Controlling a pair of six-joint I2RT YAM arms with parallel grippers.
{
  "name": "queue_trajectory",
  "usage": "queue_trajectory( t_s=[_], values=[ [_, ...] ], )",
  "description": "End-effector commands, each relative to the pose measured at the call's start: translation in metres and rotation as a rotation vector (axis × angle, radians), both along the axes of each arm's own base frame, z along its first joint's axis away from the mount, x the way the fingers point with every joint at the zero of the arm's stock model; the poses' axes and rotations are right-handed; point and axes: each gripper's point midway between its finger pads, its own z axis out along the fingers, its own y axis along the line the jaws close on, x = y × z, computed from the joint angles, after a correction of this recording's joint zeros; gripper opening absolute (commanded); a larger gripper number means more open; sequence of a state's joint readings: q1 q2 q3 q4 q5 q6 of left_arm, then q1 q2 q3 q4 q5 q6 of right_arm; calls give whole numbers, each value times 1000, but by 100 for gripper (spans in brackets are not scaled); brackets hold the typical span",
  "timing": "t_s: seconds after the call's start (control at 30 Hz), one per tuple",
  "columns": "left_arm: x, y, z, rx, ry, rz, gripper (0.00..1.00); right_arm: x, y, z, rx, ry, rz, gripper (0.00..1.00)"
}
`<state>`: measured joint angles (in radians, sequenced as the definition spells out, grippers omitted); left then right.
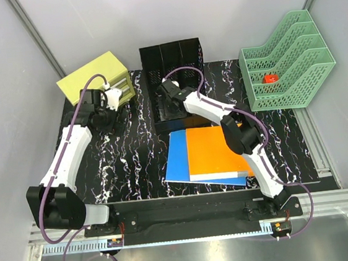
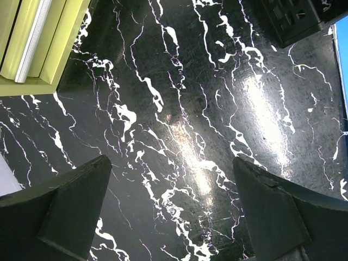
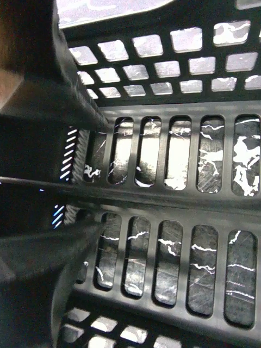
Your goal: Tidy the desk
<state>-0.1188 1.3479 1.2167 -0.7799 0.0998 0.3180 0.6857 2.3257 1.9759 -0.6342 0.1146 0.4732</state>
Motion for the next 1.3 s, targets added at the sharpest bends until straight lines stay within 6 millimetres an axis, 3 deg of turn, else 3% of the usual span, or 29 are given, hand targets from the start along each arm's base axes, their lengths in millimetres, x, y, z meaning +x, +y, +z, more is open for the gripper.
queue_trajectory(
  t_s=[0.0,0.07,0.1,0.17,0.2,0.23,0.27,0.3,0.33,0.37,0.4,0.47,0.5,0.57,0.6,0.63,0.8,1.0,1.27],
  values=[
    [-1,3,3,33,-24,-2,99,13,-10,77,-7,-156,-20,83],
    [-1,2,-1,43,-15,-7,99,18,-26,99,-24,-197,-40,99],
    [-1,4,-2,51,-10,-6,99,19,-36,126,-13,-241,-61,100],
    [1,4,-5,62,-2,-7,99,22,-63,148,-16,-270,-111,100],
    [1,4,-6,67,0,-5,99,17,-80,182,20,-316,-153,100],
    [2,3,-6,68,3,-7,99,10,-99,173,5,-289,-181,100],
    [3,2,-6,71,3,-10,99,6,-126,206,58,-341,-234,100],
    [4,2,-5,72,-1,-10,99,-6,-149,180,31,-287,-272,100],
    [4,0,-6,72,1,-16,99,-12,-167,179,35,-287,-314,100],
    [4,-2,-6,71,2,-19,99,-22,-189,199,71,-336,-361,100],
    [4,-4,-5,67,0,-24,99,-32,-229,165,30,-272,-460,100],
    [3,-11,-5,67,5,-48,99,-52,-268,159,40,-263,-564,100],
    [3,-15,-5,68,6,-59,99,-68,-296,127,6,-198,-645,100],
    [2,-26,-6,78,9,-98,99,-87,-317,114,5,-174,-713,100],
    [3,-27,-4,92,3,-100,99,-100,-326,93,-9,-126,-754,100],
    [3,-35,-6,101,8,-121,99,-107,-338,87,-11,-110,-794,100],
    [6,-50,-2,131,4,-159,99,-136,-359,53,-41,-17,-901,100],
    [6,-58,1,142,7,-184,99,-157,-381,22,-44,83,-995,100],
    [5,-58,4,150,5,-185,99,-158,-359,-19,40,221,-922,100]
  ],
)
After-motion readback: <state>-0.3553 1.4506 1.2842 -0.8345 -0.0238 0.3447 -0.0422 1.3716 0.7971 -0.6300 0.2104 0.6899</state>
